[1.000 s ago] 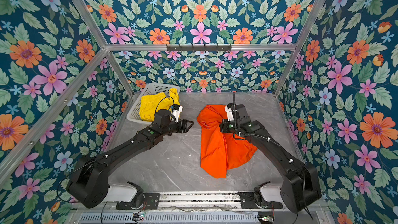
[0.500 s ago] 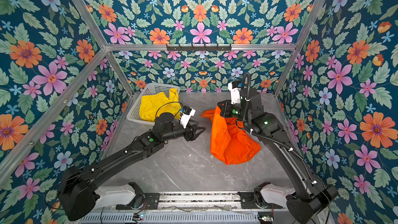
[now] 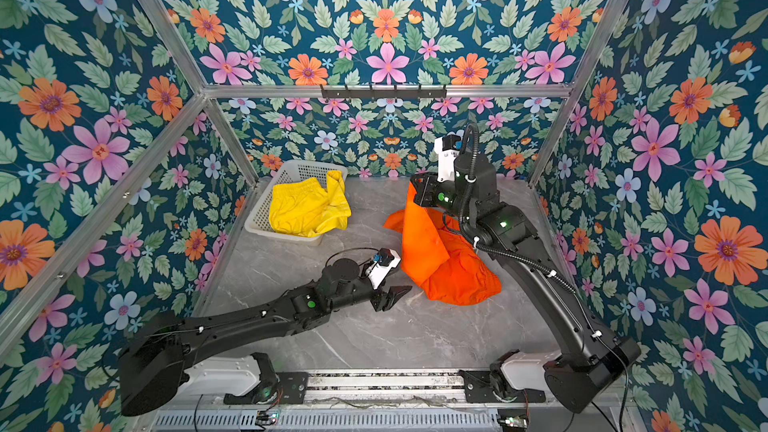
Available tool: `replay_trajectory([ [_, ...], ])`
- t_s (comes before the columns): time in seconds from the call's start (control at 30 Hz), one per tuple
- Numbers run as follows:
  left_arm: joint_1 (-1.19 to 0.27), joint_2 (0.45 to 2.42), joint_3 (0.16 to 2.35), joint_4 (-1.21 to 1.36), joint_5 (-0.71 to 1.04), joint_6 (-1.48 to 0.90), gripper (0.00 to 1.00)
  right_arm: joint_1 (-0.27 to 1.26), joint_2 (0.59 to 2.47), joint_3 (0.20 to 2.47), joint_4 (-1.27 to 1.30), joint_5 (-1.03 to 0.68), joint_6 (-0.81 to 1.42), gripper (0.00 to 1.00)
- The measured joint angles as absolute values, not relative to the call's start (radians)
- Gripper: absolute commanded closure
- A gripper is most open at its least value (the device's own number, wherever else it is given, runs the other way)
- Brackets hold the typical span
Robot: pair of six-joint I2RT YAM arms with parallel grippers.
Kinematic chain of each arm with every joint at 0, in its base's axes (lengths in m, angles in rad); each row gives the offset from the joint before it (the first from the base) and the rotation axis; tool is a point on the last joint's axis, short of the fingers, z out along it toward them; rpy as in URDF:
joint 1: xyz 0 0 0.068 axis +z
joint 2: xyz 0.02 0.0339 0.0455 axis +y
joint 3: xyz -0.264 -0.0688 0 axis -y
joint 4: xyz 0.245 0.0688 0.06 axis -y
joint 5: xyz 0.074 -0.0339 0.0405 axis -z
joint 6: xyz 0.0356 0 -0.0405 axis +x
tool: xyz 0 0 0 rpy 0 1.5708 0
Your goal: Fold and stack the shorts
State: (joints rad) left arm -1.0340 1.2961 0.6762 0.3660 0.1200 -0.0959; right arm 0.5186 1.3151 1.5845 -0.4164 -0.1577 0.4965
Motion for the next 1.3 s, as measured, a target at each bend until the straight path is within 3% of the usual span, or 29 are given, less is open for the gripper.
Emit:
replay_trajectory([
  [0.13, -1.035, 1.359, 0.653, 0.487, 0.017, -0.100, 0.19, 0.532, 1.315, 1.602, -0.413, -0.167, 0.494, 1.00],
  [0.27, -1.035, 1.448, 0.696, 0.596, -0.030, -0.106, 0.22, 0.538, 1.315, 1.604, -0.408, -0.181, 0.495, 1.00],
  [0.3, -1.035, 1.472, 0.707, 0.629, -0.035, -0.107, 0.29, 0.538, 1.315, 1.604, -0.408, -0.183, 0.495, 1.00],
  [0.4, -1.034, 1.526, 0.730, 0.691, -0.059, -0.114, 0.69, 0.542, 1.315, 1.614, -0.410, -0.196, 0.495, 1.00],
  [0.6, -1.034, 1.409, 0.742, 0.646, -0.133, -0.118, 1.00, 0.542, 1.288, 1.659, -0.426, -0.183, 0.467, 1.00],
  [0.93, -1.035, 1.020, 1.069, 0.032, -0.402, -0.052, 1.00, 0.547, 1.237, 1.699, -0.423, -0.202, 0.451, 1.00],
  [1.3, -1.034, 1.121, 1.566, -0.447, -0.558, 0.198, 1.00, 0.542, 1.361, 1.747, -0.445, -0.194, 0.440, 1.00],
])
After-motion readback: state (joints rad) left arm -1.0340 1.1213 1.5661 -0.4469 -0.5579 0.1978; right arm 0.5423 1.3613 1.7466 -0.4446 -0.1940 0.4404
